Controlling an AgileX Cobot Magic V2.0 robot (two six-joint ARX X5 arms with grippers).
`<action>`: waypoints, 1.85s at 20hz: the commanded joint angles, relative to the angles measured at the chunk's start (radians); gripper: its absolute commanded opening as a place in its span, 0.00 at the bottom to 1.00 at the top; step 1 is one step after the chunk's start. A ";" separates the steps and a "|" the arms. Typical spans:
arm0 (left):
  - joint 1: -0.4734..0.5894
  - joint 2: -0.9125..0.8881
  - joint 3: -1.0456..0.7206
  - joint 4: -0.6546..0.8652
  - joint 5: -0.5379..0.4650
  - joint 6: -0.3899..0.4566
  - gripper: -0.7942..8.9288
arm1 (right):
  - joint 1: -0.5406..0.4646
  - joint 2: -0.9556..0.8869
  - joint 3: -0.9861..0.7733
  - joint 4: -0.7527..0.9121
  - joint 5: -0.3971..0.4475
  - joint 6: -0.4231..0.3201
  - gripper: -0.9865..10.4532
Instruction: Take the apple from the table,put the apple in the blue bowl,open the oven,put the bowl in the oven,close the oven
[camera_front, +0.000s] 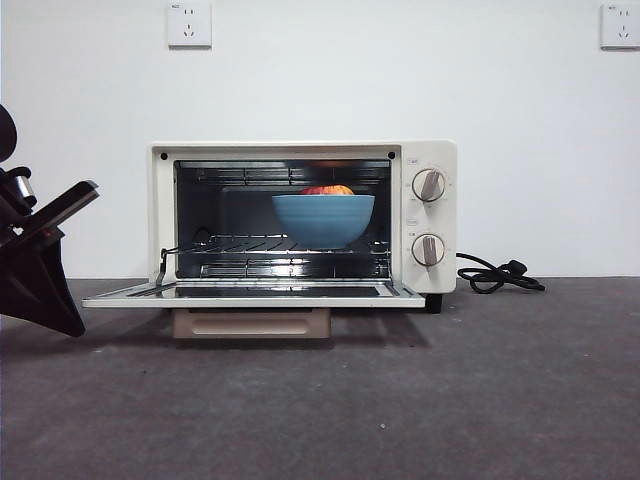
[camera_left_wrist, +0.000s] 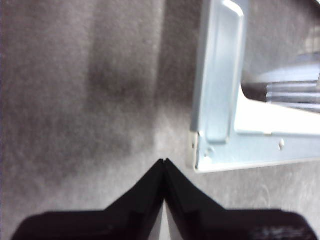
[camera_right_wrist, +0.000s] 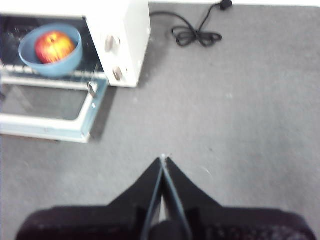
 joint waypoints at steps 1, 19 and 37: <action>0.004 0.011 -0.008 0.032 0.006 -0.046 0.07 | 0.001 -0.003 -0.008 0.023 -0.014 0.012 0.08; 0.000 0.011 0.008 0.375 0.288 -0.320 0.07 | 0.001 0.012 -0.008 0.037 -0.013 0.013 0.08; 0.000 0.011 0.129 0.826 0.439 -0.721 0.07 | 0.001 0.168 -0.008 0.152 -0.010 -0.008 0.08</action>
